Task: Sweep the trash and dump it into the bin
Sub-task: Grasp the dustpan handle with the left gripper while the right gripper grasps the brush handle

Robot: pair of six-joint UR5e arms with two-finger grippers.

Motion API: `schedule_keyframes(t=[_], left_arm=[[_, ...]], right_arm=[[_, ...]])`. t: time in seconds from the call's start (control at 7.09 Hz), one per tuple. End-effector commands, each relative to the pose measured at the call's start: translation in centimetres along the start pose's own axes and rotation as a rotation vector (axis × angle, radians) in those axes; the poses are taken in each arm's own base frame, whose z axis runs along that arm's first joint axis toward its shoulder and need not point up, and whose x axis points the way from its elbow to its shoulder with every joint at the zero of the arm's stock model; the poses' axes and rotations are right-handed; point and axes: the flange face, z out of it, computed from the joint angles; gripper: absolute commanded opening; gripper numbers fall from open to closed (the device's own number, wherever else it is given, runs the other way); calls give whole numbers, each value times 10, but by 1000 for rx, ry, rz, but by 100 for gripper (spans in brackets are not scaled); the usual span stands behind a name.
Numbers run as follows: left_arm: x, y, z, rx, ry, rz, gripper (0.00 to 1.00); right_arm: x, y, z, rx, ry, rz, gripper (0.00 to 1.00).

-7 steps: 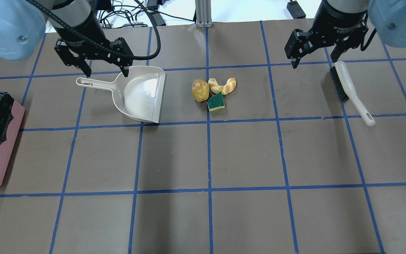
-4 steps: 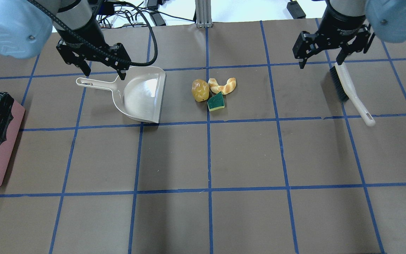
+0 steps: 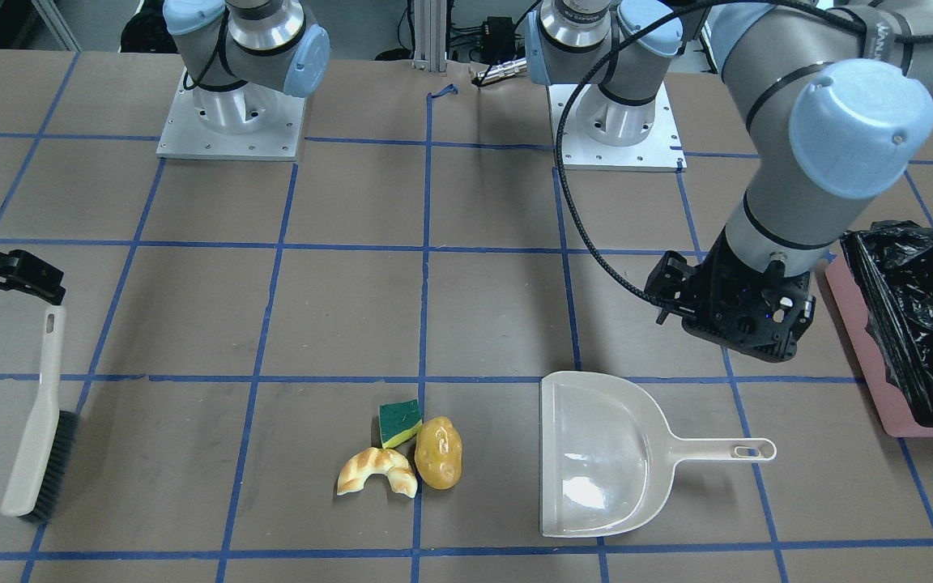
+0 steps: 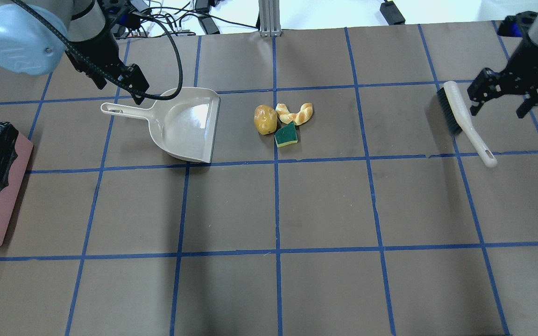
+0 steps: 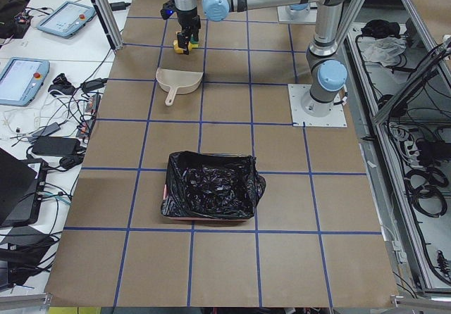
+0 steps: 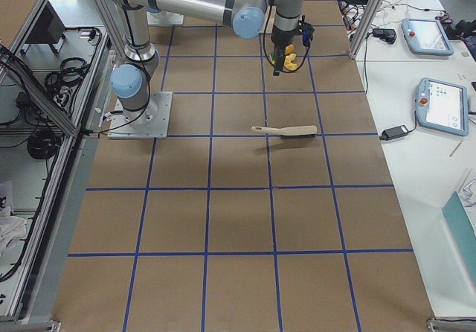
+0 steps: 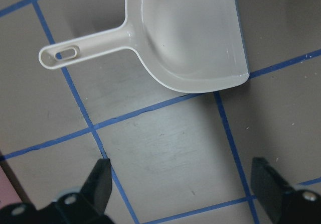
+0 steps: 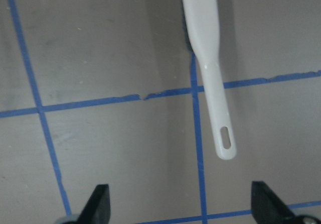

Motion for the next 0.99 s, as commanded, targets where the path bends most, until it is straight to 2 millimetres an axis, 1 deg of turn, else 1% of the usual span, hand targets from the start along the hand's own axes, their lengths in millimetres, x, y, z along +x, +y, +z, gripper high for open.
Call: schedule_keyframes(t=[0.0,0.14,0.28,0.42,0.56,0.71,0.85], left_arm=[[-33,-5,35,-40,-19,196,100],[-43,-14,45,-25,-71,205,100],[-49,-21,57,-15,-86,201,100],[-49,-25,67,-14,-65,198,100],[-47,-33,80,15,-16,200,100],[-60,-40,92,84,-18,227,100],[-72,-43,106,90,-34,301,100]], right_arm=[[37,-10,70,-20,-30,-19,100],[39,-17,100,-75,-48,-14,100],[39,-20,109,-91,-54,-46,99],[39,-22,121,-109,-62,-96,96],[36,-22,122,-113,-63,-112,93],[29,-21,122,-115,-62,-144,90],[30,-21,123,-80,-41,-185,89]])
